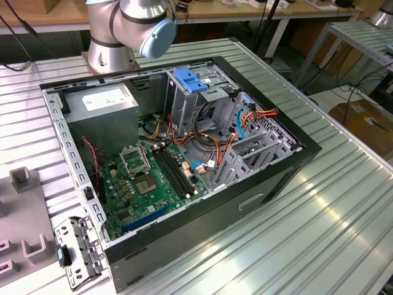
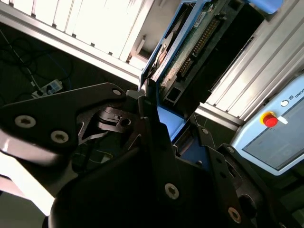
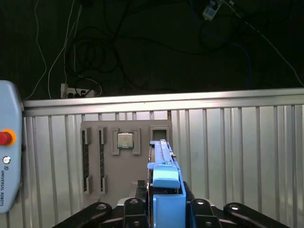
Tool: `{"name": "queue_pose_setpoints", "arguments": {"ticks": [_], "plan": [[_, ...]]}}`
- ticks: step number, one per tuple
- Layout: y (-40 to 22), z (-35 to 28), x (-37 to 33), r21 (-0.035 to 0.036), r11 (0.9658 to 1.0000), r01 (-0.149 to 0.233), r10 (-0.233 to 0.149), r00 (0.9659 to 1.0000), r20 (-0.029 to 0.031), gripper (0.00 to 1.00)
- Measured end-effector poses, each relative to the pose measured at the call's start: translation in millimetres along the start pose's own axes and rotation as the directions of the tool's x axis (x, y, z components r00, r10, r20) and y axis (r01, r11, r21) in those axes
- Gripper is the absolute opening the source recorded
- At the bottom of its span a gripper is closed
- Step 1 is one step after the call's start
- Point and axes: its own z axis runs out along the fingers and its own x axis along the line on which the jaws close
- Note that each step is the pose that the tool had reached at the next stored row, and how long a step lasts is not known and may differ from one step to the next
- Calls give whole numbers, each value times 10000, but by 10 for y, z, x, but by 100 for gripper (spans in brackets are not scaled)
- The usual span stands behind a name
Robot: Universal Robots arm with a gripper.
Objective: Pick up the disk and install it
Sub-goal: 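Pick up the disk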
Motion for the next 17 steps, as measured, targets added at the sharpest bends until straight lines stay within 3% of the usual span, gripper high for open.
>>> {"name": "queue_pose_setpoints", "arguments": {"ticks": [17], "plan": [[-7, -306, 15, -30, 10000, 2, -2, 10000, -2, 37]]}}
